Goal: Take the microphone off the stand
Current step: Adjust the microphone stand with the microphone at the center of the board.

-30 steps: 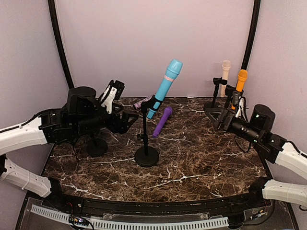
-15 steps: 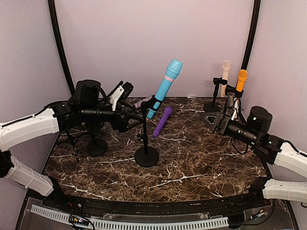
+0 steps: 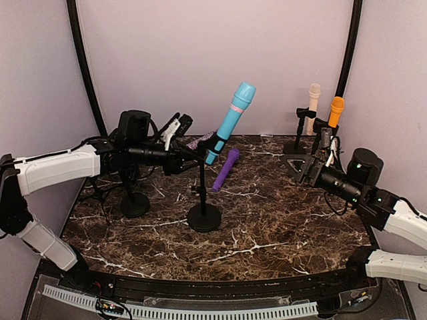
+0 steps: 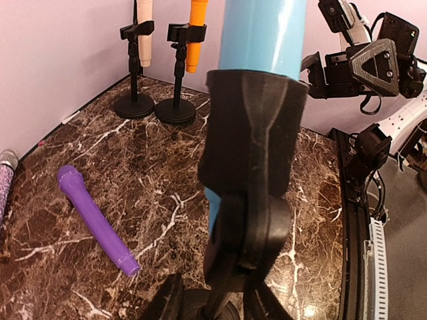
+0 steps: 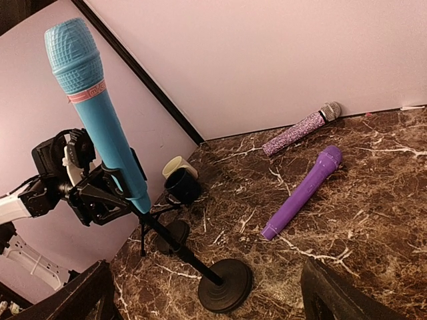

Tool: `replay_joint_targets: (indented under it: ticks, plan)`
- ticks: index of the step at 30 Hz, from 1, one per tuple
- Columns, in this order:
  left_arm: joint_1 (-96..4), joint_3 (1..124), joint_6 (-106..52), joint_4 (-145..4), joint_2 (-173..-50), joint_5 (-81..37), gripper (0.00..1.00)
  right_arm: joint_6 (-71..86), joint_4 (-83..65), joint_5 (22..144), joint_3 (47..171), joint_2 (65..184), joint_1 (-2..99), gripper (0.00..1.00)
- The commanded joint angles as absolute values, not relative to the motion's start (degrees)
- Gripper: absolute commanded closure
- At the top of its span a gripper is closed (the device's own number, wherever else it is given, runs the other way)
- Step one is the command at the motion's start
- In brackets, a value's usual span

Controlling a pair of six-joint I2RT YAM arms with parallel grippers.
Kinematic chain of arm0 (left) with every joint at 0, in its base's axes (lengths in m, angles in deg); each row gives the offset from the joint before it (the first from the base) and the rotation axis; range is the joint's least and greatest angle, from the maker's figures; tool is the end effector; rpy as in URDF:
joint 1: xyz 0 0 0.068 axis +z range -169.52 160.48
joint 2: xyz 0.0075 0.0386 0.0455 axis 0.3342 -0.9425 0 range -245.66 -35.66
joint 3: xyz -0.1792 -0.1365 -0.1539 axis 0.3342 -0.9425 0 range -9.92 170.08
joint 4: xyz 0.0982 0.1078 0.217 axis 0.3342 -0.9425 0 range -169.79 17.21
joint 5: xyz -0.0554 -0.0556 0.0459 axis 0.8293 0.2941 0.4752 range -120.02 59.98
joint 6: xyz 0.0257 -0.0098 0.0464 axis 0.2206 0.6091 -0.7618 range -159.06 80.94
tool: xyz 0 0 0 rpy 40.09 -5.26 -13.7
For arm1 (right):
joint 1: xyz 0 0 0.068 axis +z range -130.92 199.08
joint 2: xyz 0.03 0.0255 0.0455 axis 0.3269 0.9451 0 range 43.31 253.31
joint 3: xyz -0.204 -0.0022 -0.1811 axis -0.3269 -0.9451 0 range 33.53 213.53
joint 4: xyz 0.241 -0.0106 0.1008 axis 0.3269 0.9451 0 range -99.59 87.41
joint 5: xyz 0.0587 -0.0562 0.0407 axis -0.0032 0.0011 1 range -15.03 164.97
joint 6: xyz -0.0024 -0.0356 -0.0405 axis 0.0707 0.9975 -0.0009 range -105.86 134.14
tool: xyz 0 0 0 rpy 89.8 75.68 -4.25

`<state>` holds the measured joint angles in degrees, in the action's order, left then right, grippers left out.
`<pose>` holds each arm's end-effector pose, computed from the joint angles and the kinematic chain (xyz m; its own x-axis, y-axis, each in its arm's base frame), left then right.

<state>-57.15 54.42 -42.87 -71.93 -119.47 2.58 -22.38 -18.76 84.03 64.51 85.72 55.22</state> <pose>0.2585 -0.2235 0.3177 -0.1910 0.2179 -0.9571 0.9335 0.3417 -0.1085 0.1471 0.1143 0.2975 -0.4477 0.4007 -0.7994 -0.5512 0.5803 0.5995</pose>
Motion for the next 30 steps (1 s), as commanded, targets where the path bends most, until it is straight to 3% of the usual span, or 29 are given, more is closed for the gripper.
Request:
replay_joint_targets:
  ticks: [1,5,8,12,16,19,27,30]
  plan:
    - [-56.8,56.7,-42.9,-68.6,-120.0,4.9,0.70,-21.4,-19.0,83.0,65.8,85.4,55.6,0.02]
    - [-56.7,57.4,-42.9,-68.2,-121.2,6.3,0.70,-21.3,-18.8,83.0,65.8,85.6,55.7,0.02]
    - [-56.6,57.7,-43.3,-68.2,-121.8,6.3,0.62,-21.4,-18.6,82.9,65.8,85.6,55.7,0.02]
    - [-56.7,57.6,-44.0,-67.7,-122.2,5.7,0.61,-21.3,-18.2,82.5,65.7,85.3,55.7,0.02]
    - [-56.7,56.8,-44.6,-66.8,-121.8,5.6,0.72,-21.2,-18.2,82.3,65.7,85.5,55.7,0.01]
    - [-56.7,54.8,-45.7,-65.2,-120.5,4.5,0.86,-21.1,-18.0,82.1,65.7,85.6,55.7,0.02]
    - [-56.7,49.3,-46.3,-60.3,-114.7,0.2,1.00,-21.2,-18.2,81.6,65.6,85.7,55.7,0.01]
    - [-57.1,47.1,-44.6,-57.3,-112.9,-2.9,1.00,-21.4,-18.7,81.5,65.4,85.9,55.7,0.01]
